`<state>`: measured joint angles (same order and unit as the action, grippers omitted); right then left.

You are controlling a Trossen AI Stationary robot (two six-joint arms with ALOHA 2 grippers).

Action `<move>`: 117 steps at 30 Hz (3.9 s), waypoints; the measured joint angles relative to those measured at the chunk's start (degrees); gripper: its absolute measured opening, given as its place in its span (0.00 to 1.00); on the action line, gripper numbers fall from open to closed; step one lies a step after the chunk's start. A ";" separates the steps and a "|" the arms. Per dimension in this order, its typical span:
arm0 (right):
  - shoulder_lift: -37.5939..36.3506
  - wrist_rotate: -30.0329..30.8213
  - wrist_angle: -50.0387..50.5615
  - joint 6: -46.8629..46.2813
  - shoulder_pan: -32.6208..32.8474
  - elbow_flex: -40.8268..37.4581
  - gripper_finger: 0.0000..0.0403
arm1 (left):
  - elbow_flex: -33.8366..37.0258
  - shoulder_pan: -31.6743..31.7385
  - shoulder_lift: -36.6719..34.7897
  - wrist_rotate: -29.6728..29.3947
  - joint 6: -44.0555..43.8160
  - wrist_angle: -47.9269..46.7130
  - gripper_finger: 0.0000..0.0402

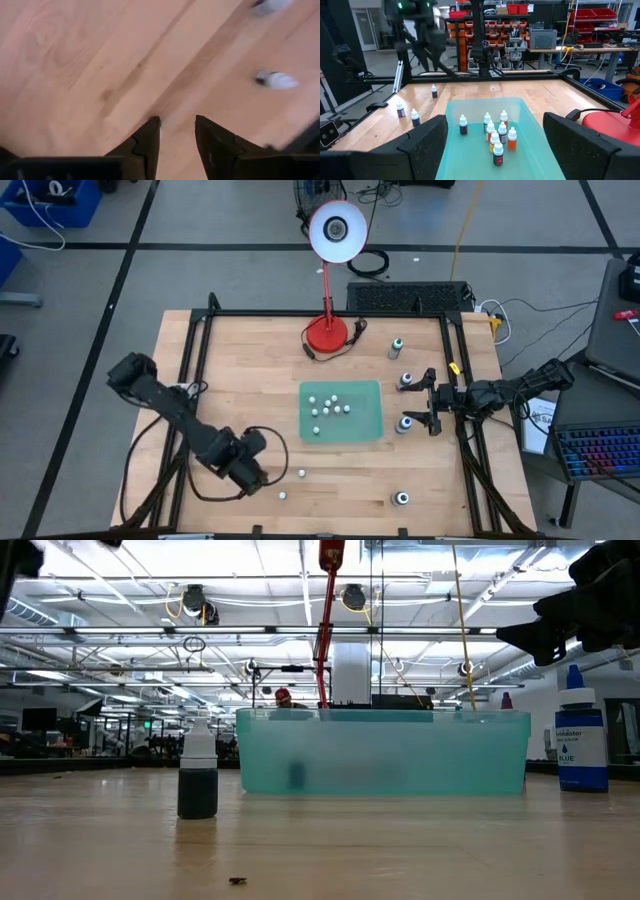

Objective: Pick & Place food coloring
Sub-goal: Put the small green food coloring bottle into the green bin

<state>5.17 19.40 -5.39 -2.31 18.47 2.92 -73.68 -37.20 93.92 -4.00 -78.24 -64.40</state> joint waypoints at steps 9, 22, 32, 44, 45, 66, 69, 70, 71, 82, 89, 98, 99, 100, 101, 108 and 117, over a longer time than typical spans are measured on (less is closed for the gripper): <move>0.00 -0.01 0.00 0.00 -0.01 -0.02 0.78 | 9.14 2.94 0.03 7.02 -0.13 8.04 0.52; 0.00 0.00 0.00 0.00 -0.01 0.00 0.78 | 14.38 -0.61 0.03 7.32 -3.01 11.08 0.62; 0.00 -0.02 0.00 0.00 0.01 -0.02 0.78 | 19.72 -1.88 0.03 9.83 -3.30 18.38 0.60; 0.00 -0.01 0.00 0.01 -0.01 -0.01 0.78 | 20.54 -2.00 0.03 9.04 -3.57 18.23 0.54; 0.00 -0.02 0.00 0.01 -0.01 0.00 0.78 | 20.54 -2.02 0.03 9.47 -3.62 18.25 0.53; 0.00 0.00 0.00 0.01 0.00 -0.01 0.78 | 20.54 -2.00 0.05 10.36 -4.49 18.90 0.33; 0.00 0.00 0.00 0.00 0.01 0.00 0.78 | 20.54 -1.98 0.05 9.80 -3.12 18.91 0.28; 0.00 -0.01 0.00 0.01 0.00 -0.01 0.78 | 20.54 -1.89 0.07 9.36 -2.37 18.94 0.26; 0.00 -0.02 0.00 0.00 0.01 -0.02 0.78 | 20.52 -1.72 0.07 8.76 -1.33 19.14 0.24; -0.01 -0.02 -0.01 0.01 0.00 -0.01 0.78 | 10.89 7.05 0.09 0.91 18.49 21.89 0.16; -0.02 -0.01 -0.01 0.00 0.00 0.00 0.78 | -6.84 14.30 0.07 -6.11 37.82 17.47 0.16; 0.00 0.00 -0.02 0.00 0.01 0.00 0.78 | -20.99 25.35 7.11 -4.37 58.55 17.82 0.16; -0.01 -0.02 -0.04 0.02 0.00 -0.01 0.78 | -22.11 26.12 8.64 -3.74 59.81 17.37 0.16; -0.02 -0.01 -0.03 0.02 0.01 -0.01 0.78 | -23.14 26.74 10.26 -3.05 60.83 16.65 0.16; -0.01 0.00 -0.02 0.01 0.00 -0.02 0.78 | -24.22 27.41 12.24 -2.22 61.53 16.49 0.16; -0.02 -0.02 -0.03 0.00 -0.01 -0.02 0.78 | -27.92 29.90 24.85 2.36 64.53 15.97 0.16; -0.02 -0.02 0.00 0.02 -0.01 -0.02 0.78 | -28.01 31.20 31.98 2.17 64.33 15.06 0.16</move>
<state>5.15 19.38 -5.39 -2.29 18.46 2.90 -101.69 -6.00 125.91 -1.83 -13.91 -49.33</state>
